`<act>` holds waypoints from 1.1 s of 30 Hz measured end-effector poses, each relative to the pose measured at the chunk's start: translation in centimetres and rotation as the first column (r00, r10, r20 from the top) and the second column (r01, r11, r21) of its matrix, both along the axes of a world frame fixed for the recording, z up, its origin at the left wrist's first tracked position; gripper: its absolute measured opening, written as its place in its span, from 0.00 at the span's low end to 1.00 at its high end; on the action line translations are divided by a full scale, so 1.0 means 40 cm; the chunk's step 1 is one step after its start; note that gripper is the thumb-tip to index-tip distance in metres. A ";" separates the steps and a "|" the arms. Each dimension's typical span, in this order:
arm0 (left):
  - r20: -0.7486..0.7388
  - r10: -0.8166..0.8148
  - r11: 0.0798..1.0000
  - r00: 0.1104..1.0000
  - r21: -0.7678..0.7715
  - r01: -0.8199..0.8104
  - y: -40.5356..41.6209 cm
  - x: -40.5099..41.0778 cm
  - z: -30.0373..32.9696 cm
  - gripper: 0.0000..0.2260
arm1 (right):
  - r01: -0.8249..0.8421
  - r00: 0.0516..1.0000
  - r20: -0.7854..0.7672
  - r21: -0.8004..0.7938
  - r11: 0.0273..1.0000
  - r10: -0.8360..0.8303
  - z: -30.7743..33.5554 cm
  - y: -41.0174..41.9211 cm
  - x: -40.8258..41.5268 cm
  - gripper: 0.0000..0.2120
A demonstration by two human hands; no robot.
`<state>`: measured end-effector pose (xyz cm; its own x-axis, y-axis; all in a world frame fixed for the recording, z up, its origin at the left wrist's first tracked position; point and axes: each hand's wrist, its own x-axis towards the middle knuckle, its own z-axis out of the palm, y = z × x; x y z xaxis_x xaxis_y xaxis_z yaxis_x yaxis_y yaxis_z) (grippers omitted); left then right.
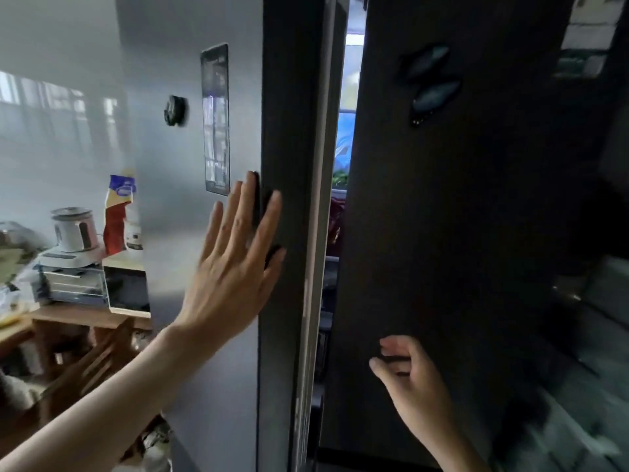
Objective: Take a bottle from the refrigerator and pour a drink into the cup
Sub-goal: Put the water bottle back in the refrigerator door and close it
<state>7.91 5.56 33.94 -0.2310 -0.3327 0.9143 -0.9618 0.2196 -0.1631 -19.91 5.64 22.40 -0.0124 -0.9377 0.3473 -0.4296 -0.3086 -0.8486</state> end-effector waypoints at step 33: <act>-0.069 -0.015 1.000 0.997 -0.003 0.015 -0.387 -0.188 -0.023 0.31 | 0.226 0.614 -0.493 -0.639 0.735 -0.617 0.155 -0.377 0.078 0.45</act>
<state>0.40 -9.93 33.03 -0.1724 -0.3273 0.9291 -0.9673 0.2342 -0.0970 -16.79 -9.45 28.58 0.0436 -0.5838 0.8107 -0.9754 -0.2004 -0.0918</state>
